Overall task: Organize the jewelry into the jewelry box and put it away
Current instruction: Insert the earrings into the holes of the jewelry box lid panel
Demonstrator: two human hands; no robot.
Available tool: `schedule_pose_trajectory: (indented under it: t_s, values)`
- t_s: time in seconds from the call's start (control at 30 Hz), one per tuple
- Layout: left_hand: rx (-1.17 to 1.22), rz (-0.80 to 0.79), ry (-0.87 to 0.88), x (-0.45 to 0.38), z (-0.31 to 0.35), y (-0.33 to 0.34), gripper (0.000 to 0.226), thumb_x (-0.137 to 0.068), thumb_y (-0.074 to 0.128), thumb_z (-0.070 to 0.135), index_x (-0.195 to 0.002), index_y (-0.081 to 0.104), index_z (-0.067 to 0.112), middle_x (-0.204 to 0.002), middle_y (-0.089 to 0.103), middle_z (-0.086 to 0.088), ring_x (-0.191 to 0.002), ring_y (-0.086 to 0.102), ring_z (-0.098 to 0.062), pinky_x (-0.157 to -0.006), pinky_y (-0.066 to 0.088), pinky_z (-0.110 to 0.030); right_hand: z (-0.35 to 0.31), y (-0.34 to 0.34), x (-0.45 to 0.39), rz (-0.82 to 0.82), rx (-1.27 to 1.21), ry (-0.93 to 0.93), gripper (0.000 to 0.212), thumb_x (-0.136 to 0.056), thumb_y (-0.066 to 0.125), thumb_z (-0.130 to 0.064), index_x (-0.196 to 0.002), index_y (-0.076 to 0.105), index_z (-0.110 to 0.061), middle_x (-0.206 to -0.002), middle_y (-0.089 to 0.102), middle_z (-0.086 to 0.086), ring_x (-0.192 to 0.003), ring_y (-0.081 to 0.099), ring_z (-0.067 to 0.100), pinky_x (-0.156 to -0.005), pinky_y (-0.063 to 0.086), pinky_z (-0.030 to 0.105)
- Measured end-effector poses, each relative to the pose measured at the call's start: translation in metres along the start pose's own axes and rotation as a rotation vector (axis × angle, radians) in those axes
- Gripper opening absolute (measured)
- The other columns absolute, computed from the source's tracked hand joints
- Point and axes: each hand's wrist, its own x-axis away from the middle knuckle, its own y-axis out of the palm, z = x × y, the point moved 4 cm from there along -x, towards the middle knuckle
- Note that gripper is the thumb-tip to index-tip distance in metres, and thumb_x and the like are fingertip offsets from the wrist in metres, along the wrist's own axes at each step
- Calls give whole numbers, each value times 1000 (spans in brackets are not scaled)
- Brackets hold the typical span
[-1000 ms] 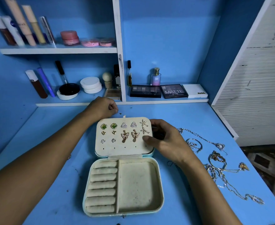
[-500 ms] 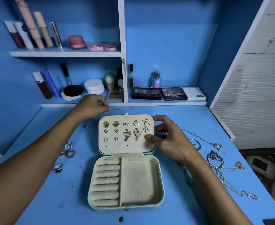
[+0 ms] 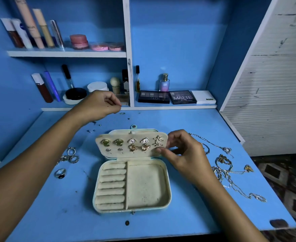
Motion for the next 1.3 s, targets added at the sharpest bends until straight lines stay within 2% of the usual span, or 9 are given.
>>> schedule_pose_trajectory:
  t_s: [0.1, 0.2, 0.27, 0.47, 0.63, 0.87, 0.97, 1.07, 1.3]
  values:
    - [11, -9, 43, 6, 11, 2, 10, -85, 73, 16, -80, 71, 25, -78, 73, 8, -79, 68, -12, -80, 53, -35, 4, -3, 7, 21, 74, -94, 20, -75, 86, -16, -80, 67, -15, -79, 72, -9, -74, 72, 7, -65, 54, 15]
    - [20, -31, 80, 14, 23, 6, 10, -85, 74, 15, -82, 71, 24, -82, 74, 5, -84, 70, -16, -85, 55, -35, 5, -5, 13, 22, 160, -275, 18, -80, 82, -21, -84, 72, -7, -82, 74, -2, -73, 72, 5, -66, 58, 18]
    - [41, -55, 100, 19, 30, 11, 11, -85, 74, 12, -83, 71, 22, -84, 74, 2, -85, 70, -19, -83, 55, -33, 6, -6, 17, 15, 244, -379, 20, -86, 75, -25, -87, 73, -5, -84, 74, -1, -73, 71, 4, -68, 57, 18]
    - [47, -133, 150, 37, 47, 28, 11, -84, 75, 11, -83, 70, 21, -80, 72, 6, -72, 64, -2, -70, 49, -13, 4, -7, 27, 50, 416, -534, 25, -90, 68, -27, -91, 75, -3, -86, 74, -1, -75, 67, 5, -76, 45, 3]
    - [22, -223, 152, 52, 51, 42, 11, -85, 75, 11, -85, 73, 21, -79, 74, 5, -70, 64, -3, -65, 48, -13, 3, -6, 33, 81, 438, -608, 25, -86, 72, -26, -90, 76, -2, -89, 76, 1, -78, 70, 9, -72, 54, 14]
    - [-35, -317, 137, 66, 47, 53, 12, -85, 75, 15, -86, 74, 28, -86, 74, 13, -78, 66, -2, -74, 51, -15, 5, -5, 35, 94, 445, -636, 20, -83, 76, -22, -90, 76, -4, -89, 75, 0, -73, 70, 13, -64, 56, 25]
    - [-31, -343, 133, 70, 50, 58, 12, -85, 75, 14, -87, 75, 26, -82, 73, 17, -76, 65, 0, -71, 50, -13, 7, -5, 35, 79, 440, -633, 19, -83, 76, -21, -91, 75, -4, -90, 75, 1, -74, 71, 16, -63, 57, 29]
    - [-41, -398, 125, 72, 52, 64, 9, -87, 74, 16, -88, 74, 25, -80, 73, 17, -76, 68, 0, -69, 49, -12, 8, -4, 35, 76, 447, -649, 19, -84, 75, -21, -91, 74, -4, -90, 75, 1, -80, 72, 16, -66, 57, 29]
    - [-68, -486, 159, 75, 59, 70, 3, -86, 75, 24, -89, 74, 26, -83, 73, 16, -81, 68, -3, -78, 53, -17, 8, -4, 35, 70, 440, -645, 16, -84, 76, -21, -92, 73, -7, -88, 74, 1, -79, 71, 17, -64, 57, 32]
